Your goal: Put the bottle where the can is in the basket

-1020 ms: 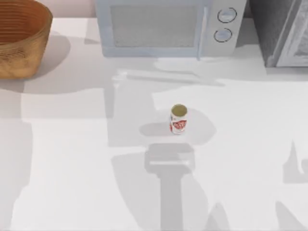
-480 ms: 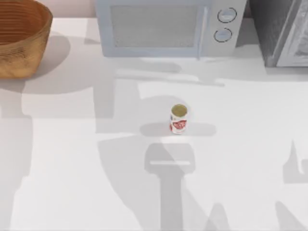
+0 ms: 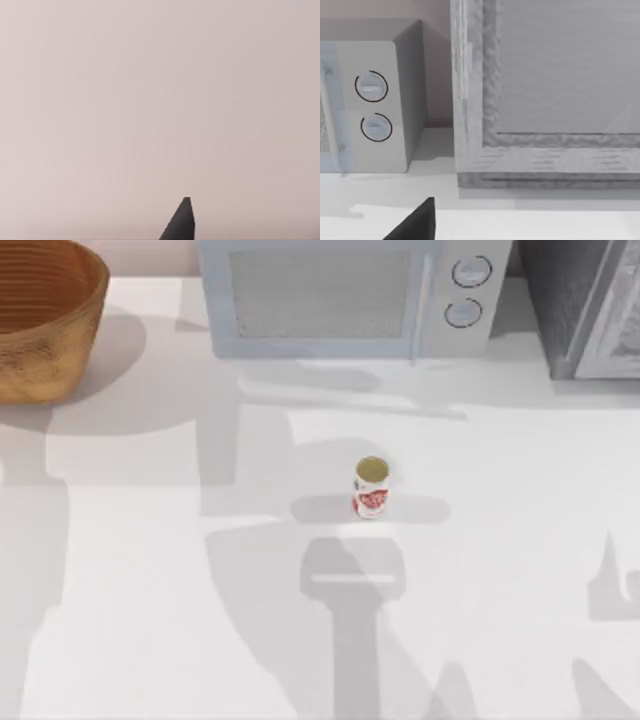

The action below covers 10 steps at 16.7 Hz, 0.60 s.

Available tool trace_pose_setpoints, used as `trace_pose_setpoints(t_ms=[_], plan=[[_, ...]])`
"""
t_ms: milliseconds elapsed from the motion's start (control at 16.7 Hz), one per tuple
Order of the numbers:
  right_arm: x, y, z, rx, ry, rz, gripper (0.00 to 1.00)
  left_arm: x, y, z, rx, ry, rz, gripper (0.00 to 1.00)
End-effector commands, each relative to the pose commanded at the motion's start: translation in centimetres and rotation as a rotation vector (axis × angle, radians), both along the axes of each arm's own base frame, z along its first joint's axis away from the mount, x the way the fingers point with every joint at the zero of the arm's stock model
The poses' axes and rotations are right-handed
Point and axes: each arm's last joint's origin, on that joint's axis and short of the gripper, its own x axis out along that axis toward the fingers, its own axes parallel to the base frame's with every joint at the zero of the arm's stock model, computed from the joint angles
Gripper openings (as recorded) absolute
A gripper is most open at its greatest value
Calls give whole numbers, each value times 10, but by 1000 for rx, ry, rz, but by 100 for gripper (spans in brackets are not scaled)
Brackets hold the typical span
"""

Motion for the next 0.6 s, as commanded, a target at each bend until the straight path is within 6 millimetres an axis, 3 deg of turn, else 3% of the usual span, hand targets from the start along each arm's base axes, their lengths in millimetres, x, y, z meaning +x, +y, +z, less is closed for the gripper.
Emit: trace_pose_setpoints(t_ms=[240, 600], plan=[[0, 0, 0, 0, 0, 0, 100, 0, 0, 0, 0, 0, 0, 98], [0, 0, 0, 0, 0, 0, 100, 0, 0, 0, 0, 0, 0, 100]])
